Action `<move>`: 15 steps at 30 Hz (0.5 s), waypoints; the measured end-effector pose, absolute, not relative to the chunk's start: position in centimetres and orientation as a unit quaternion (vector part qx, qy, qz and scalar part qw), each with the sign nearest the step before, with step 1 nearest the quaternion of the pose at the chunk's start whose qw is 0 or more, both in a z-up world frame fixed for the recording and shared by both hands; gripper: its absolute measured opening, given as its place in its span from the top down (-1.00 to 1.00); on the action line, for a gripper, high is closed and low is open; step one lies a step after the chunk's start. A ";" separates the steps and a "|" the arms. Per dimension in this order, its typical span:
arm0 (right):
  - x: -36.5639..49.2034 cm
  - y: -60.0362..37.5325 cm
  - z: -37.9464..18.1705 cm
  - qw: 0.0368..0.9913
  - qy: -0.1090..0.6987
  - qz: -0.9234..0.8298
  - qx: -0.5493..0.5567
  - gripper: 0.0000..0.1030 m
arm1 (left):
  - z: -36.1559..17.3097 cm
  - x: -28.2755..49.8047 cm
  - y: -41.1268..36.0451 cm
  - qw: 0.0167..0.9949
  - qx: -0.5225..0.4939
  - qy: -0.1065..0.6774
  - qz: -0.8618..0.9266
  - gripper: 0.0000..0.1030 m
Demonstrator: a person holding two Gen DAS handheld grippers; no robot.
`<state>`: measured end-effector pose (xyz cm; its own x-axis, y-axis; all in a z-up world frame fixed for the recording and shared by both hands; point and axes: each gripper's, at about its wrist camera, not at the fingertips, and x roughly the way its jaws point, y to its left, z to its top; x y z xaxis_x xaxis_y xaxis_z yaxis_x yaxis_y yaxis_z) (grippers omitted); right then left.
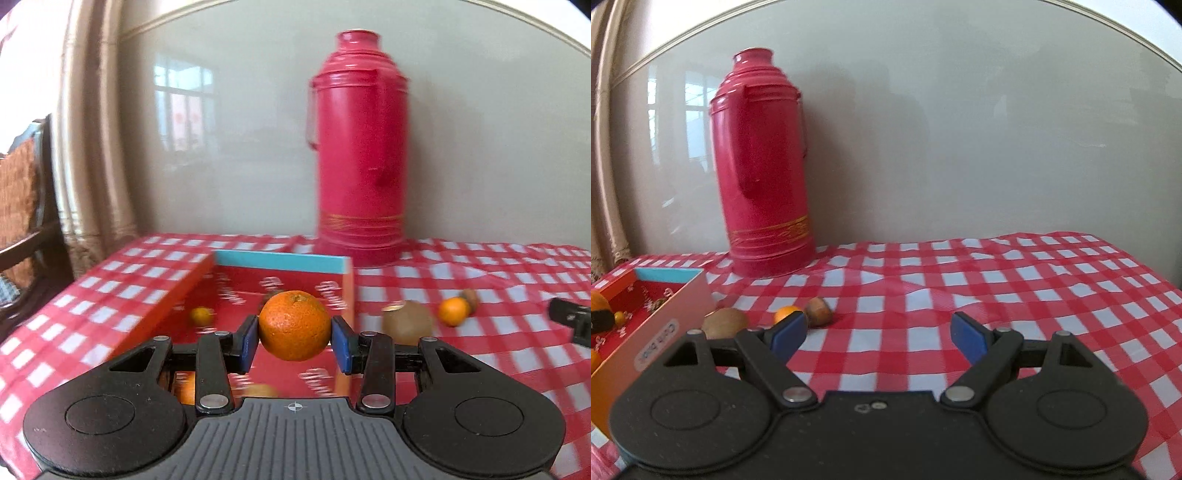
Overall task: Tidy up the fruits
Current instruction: 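Release the orange into the box with the left tool while the right tool reaches the kiwi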
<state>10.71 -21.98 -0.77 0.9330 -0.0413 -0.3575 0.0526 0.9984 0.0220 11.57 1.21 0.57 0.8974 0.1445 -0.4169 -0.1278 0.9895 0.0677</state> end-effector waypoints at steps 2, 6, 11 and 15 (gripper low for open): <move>10.7 -21.4 -0.8 0.983 0.181 -0.017 0.010 -0.52 | 0.2 11.8 2.6 0.972 0.013 0.221 0.082 0.18; 10.8 -20.4 -1.0 0.983 0.184 -0.003 0.003 -0.52 | -0.3 12.1 4.6 0.969 -0.009 0.226 0.101 -0.26; 11.2 -19.2 -1.2 0.982 0.190 0.013 -0.006 -0.52 | -0.1 11.4 4.5 0.972 -0.006 0.208 0.105 -0.71; 11.5 -18.0 -1.5 0.981 0.191 0.031 -0.011 -0.52 | 0.1 10.5 4.9 0.973 -0.001 0.205 0.110 -0.76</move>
